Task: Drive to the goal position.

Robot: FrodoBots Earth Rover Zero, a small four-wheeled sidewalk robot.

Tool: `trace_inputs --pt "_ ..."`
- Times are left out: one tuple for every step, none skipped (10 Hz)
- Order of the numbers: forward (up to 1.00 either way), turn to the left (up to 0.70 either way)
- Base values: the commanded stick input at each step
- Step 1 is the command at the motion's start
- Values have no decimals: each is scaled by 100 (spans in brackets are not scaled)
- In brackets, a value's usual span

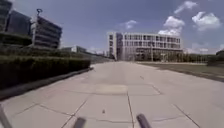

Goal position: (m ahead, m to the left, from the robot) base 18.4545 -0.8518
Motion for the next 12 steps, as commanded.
trace_inputs --pt "70 0" --pt "70 0" --pt "70 0" --pt "70 0" --pt "70 0" --pt "70 0" --pt "70 0" --pt "70 0" --pt "70 0" --pt "70 0" --pt "70 0" --pt "70 0"
